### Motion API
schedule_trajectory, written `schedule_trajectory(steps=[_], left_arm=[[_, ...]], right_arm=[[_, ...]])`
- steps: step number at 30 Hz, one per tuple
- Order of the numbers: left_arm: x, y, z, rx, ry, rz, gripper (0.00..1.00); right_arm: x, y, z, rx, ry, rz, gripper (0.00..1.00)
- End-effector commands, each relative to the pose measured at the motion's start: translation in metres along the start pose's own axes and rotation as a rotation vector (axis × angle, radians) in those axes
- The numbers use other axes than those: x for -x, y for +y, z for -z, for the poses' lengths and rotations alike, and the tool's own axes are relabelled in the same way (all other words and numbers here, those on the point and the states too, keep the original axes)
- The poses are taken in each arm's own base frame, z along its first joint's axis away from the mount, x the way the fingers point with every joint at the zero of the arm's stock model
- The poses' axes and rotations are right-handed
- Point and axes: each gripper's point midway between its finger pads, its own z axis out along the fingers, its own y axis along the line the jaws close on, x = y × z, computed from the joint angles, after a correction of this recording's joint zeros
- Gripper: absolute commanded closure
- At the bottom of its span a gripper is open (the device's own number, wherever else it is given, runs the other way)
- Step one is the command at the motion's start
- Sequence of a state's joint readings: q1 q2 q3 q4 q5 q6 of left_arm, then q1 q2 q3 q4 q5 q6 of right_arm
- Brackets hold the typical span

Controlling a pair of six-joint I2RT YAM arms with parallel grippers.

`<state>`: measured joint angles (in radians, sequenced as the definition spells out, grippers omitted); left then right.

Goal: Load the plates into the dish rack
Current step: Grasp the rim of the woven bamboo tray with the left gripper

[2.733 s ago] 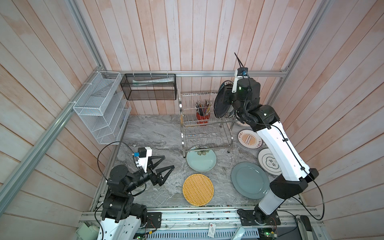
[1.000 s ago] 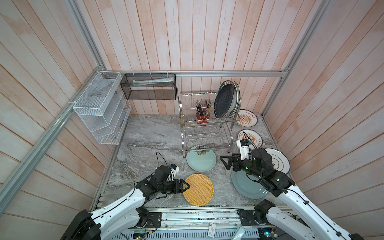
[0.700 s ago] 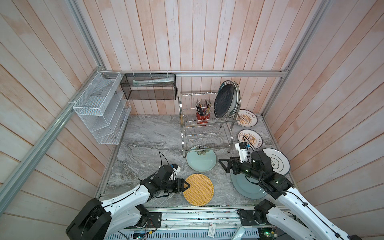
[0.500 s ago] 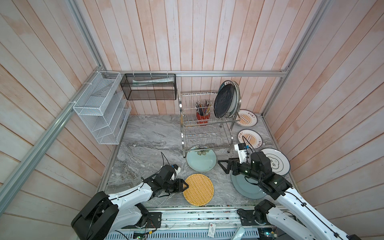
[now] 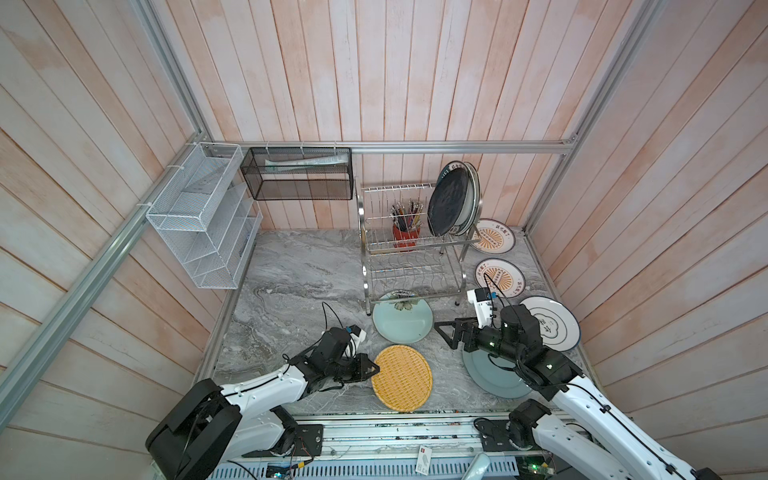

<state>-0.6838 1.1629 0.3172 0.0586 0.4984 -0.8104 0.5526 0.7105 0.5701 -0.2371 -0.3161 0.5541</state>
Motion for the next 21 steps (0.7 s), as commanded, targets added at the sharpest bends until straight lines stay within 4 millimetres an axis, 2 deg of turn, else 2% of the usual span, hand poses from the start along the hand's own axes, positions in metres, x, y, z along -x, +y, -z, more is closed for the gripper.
schedule_trajectory(steps=[1,11,16,21], left_arm=[[0.0,-0.002,0.009,0.004,-0.013,0.033,1.0],[0.024,-0.055,0.058,-0.205,-0.127,0.047,1.0],[0.051,-0.085,0.088,-0.296,-0.252,0.046,1.0],[0.078,-0.109,0.111,-0.377,-0.379,0.085,1.0]], right_arm=[[0.013,0.009,0.005,0.024,-0.037,0.002,0.02],[0.03,0.016,0.013,0.015,-0.09,-0.002,0.02],[0.035,0.02,0.017,0.032,-0.11,-0.015,0.02],[0.046,0.033,0.03,0.055,-0.141,-0.01,0.02]])
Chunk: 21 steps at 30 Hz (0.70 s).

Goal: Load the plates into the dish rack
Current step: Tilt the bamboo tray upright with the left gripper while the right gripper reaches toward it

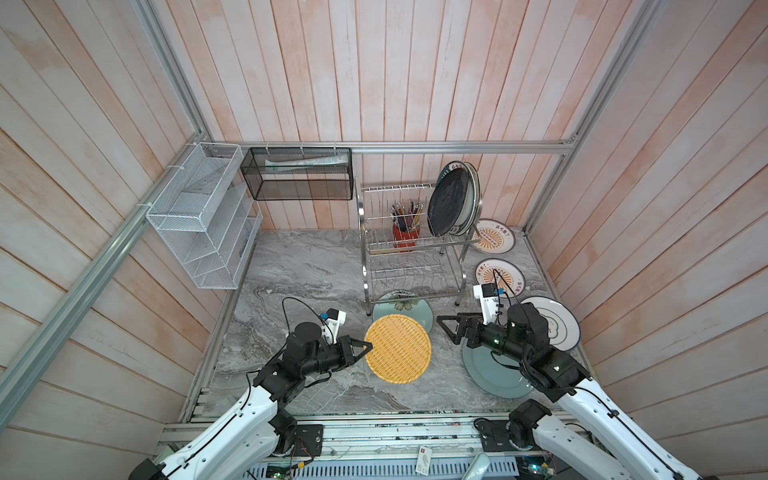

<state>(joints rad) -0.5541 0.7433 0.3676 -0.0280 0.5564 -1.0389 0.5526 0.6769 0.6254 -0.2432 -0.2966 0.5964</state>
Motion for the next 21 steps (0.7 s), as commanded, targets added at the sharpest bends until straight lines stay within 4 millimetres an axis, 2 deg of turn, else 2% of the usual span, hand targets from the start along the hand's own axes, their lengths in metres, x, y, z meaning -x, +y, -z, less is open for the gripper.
schedule_trajectory(steps=[1,6,12,16,21], left_arm=[[0.034,-0.049,0.011,-0.143,-0.139,0.001,1.0],[0.061,-0.068,0.02,-0.243,-0.284,0.068,1.0],[0.083,-0.075,0.029,-0.323,-0.402,0.154,1.0],[0.086,-0.08,0.026,-0.357,-0.427,0.188,1.0],[0.083,-0.088,0.016,-0.37,-0.434,0.198,1.0]], right_arm=[[0.024,0.02,0.016,0.038,-0.068,0.006,0.02],[0.026,0.036,0.023,0.114,-0.073,-0.03,0.03],[0.026,0.046,0.024,0.208,-0.094,-0.115,0.07],[0.02,0.045,0.012,0.226,-0.079,-0.15,0.09],[0.017,0.054,-0.005,0.249,-0.089,-0.172,0.11]])
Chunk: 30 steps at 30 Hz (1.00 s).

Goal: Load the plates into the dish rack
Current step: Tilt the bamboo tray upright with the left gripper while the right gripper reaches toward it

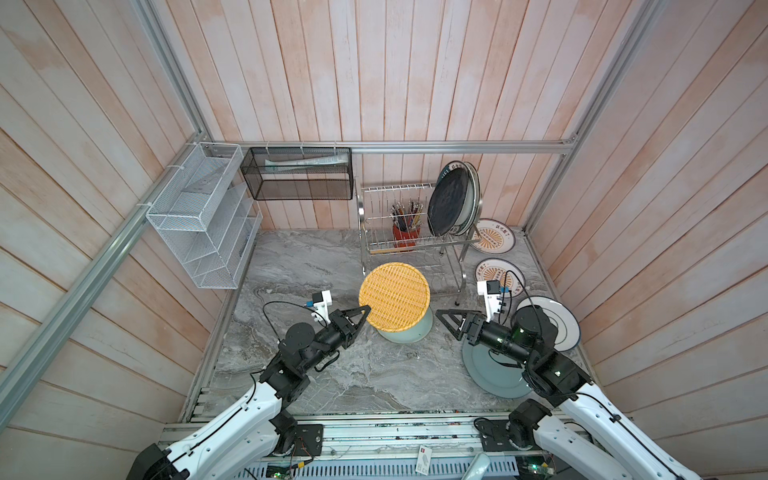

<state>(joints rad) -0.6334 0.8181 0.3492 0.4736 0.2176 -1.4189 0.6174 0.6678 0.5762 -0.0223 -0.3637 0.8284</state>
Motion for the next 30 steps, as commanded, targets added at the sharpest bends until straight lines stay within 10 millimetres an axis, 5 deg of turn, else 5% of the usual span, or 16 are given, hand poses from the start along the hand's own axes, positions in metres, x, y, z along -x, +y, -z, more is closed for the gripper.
schedule_trajectory(steps=[1,11,30], left_arm=[[0.007,-0.029,-0.002,-0.11,-0.057,0.008,1.0],[0.002,-0.026,-0.009,-0.115,-0.067,0.029,1.0],[0.001,-0.017,-0.004,-0.101,-0.086,0.016,1.0]], right_arm=[[0.007,0.015,-0.01,0.047,-0.054,-0.013,0.12],[0.002,0.025,-0.032,0.051,-0.174,-0.108,0.46],[0.007,0.023,-0.06,-0.027,-0.301,-0.317,0.78]])
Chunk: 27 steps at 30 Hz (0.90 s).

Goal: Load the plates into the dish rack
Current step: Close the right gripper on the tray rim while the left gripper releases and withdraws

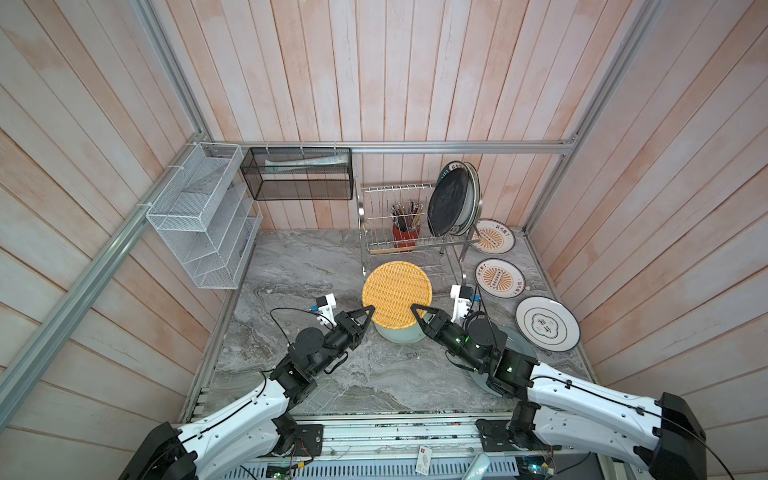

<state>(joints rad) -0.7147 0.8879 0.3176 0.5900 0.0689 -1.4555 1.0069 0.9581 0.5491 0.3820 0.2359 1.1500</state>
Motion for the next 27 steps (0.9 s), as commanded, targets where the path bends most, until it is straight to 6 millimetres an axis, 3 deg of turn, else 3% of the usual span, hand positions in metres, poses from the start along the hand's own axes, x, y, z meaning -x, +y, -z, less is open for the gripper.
schedule_trajectory(steps=[1,5,8,15,19,21,23,27], left_arm=[[0.002,-0.024,0.005,-0.094,-0.018,-0.017,1.0],[0.003,-0.021,0.006,-0.086,-0.024,-0.026,1.0],[0.002,-0.019,0.006,-0.081,-0.024,-0.039,1.0],[0.002,-0.013,0.01,-0.065,-0.027,-0.064,0.98],[0.006,-0.007,0.022,-0.038,-0.058,-0.095,0.38],[0.011,-0.008,0.034,-0.031,-0.086,-0.122,0.16],[0.015,-0.015,0.045,-0.019,-0.105,-0.187,0.03],[0.023,-0.041,0.072,0.031,-0.119,-0.401,0.0]], right_arm=[[0.014,0.013,0.0,0.023,-0.082,-0.078,0.79],[0.012,0.01,0.003,0.023,-0.11,-0.129,0.87],[0.011,0.007,0.005,0.025,-0.134,-0.163,1.0],[0.009,0.006,0.009,0.006,-0.163,-0.177,1.0],[0.02,-0.008,0.021,-0.08,-0.21,-0.138,1.0],[0.028,-0.016,0.03,-0.13,-0.238,-0.104,1.0],[0.037,-0.02,0.044,-0.178,-0.254,-0.032,1.0],[0.054,-0.001,0.08,-0.145,-0.226,0.157,1.0]])
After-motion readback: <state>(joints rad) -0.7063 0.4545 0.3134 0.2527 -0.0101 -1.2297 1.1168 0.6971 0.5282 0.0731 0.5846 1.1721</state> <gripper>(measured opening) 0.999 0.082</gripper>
